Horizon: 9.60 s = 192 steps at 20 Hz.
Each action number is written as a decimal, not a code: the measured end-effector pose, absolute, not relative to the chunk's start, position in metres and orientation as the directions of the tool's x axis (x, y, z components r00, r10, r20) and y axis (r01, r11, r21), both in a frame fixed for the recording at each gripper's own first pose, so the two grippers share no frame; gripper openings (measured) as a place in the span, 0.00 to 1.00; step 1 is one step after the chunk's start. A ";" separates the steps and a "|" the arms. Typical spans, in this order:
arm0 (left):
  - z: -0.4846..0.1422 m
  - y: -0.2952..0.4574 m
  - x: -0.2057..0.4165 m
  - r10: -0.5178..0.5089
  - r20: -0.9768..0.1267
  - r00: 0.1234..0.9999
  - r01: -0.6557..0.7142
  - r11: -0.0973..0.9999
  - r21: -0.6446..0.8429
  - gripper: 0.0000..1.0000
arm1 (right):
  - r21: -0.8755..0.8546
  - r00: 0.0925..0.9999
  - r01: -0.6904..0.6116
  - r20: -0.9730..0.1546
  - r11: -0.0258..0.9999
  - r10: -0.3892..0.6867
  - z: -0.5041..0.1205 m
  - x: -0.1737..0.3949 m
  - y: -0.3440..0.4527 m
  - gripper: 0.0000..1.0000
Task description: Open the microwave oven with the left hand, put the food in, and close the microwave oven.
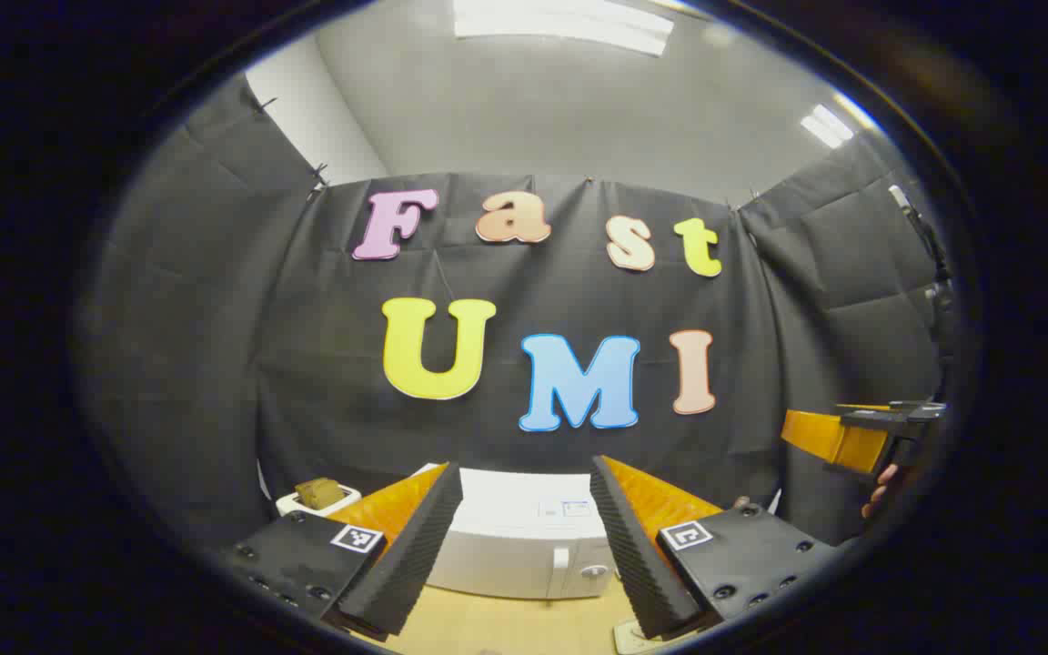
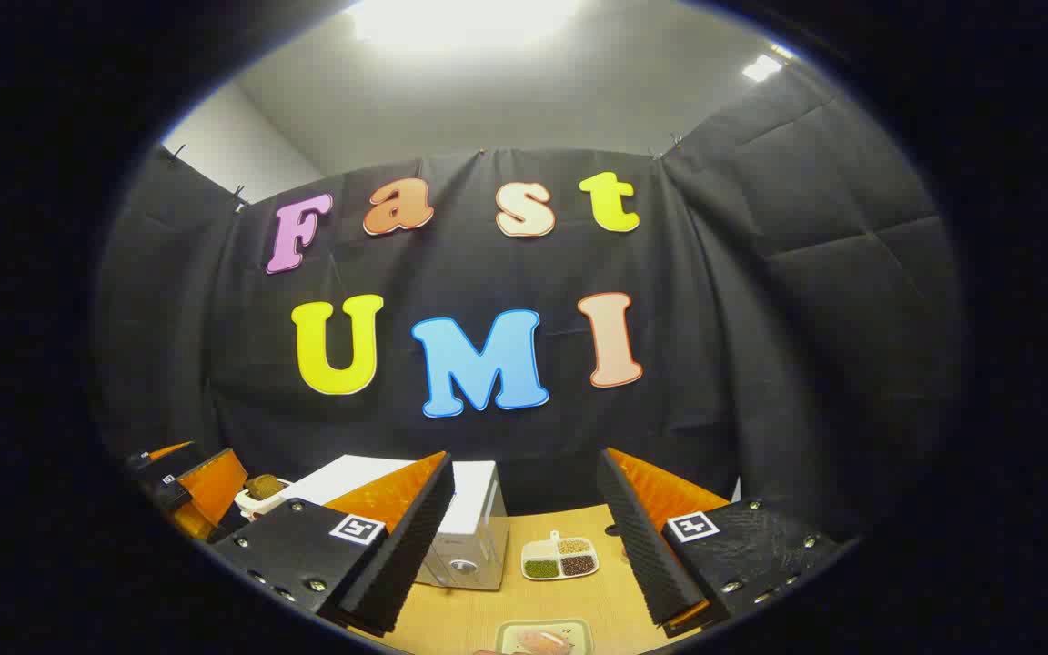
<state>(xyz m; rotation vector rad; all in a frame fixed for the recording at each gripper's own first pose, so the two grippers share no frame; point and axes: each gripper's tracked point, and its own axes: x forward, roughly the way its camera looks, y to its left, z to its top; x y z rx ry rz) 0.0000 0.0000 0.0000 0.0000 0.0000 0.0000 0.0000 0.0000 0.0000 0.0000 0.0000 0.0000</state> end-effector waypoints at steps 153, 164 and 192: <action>-0.090 0.274 -0.112 -0.031 -0.373 0.927 0.038 0.999 0.011 0.99 | -0.810 0.857 -0.506 -0.432 0.297 0.280 -0.368 0.197 0.270 0.53; -0.126 0.296 -0.133 0.005 -0.479 0.878 -0.001 1.000 0.008 0.99 | -0.889 0.886 -0.432 -0.386 0.154 0.258 -0.398 0.276 0.295 0.51; -0.134 0.239 -0.047 -0.156 -0.347 0.925 0.110 0.983 -0.149 0.99 | -0.208 0.835 -0.487 -0.396 0.848 0.383 -0.254 0.101 0.243 0.96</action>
